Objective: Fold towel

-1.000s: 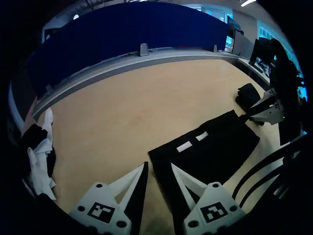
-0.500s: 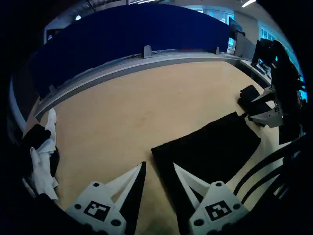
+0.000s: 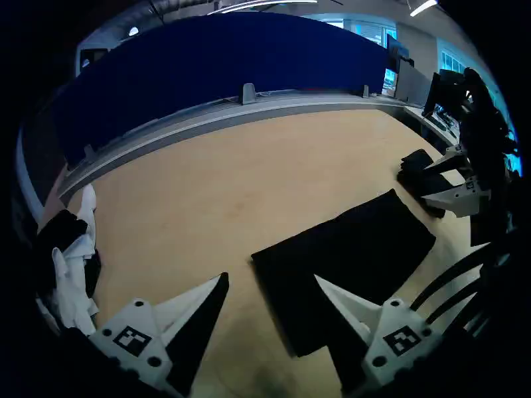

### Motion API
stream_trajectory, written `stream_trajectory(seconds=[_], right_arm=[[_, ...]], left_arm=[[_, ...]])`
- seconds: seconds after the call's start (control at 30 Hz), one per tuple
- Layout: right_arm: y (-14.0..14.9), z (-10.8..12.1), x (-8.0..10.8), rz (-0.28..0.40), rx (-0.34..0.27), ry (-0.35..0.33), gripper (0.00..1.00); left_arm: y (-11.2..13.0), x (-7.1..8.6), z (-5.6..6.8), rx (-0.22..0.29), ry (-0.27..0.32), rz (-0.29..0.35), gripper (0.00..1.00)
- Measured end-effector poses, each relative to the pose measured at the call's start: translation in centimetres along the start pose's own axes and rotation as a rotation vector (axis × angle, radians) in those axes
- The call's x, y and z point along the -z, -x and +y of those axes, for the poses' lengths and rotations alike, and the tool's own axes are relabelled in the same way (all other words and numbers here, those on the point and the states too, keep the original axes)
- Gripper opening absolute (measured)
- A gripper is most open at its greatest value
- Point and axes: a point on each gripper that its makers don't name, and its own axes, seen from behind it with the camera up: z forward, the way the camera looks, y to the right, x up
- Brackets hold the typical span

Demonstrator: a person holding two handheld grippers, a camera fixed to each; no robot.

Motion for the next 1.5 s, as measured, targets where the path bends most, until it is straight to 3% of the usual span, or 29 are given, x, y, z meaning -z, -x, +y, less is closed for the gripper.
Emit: stream_trajectory(seconds=[0.1,0.3,0.5,0.7,1.0,1.2,1.5], right_arm=[[-0.1,-0.1,0.4,0.004,-0.002,-0.002,1.00],[-0.1,-0.3,1.1,0.008,-0.003,-0.004,1.00],[-0.2,-0.9,1.9,0.024,-0.014,-0.015,1.00],[-0.4,-1.1,2.8,0.046,-0.031,-0.016,1.00],[0.0,-1.4,4.5,0.085,-0.087,-0.015,1.00],[0.5,-1.9,5.5,0.121,-0.134,-0.020,1.00],[0.6,-2.2,6.2,0.155,-0.181,-0.019,1.00]], left_arm=[[0.0,0.3,0.0,-0.005,-0.003,0.005,0.95],[0.0,0.7,-0.3,-0.005,-0.018,0.018,0.95],[-0.6,1.5,-1.5,0.012,-0.065,0.056,0.95],[-1.1,3.2,-2.5,0.031,-0.110,0.107,0.95],[-0.6,5.8,-2.9,0.089,-0.146,0.157,0.95],[0.1,7.9,-3.5,0.108,-0.202,0.198,0.95],[0.5,9.7,-4.0,0.141,-0.250,0.241,0.95]])
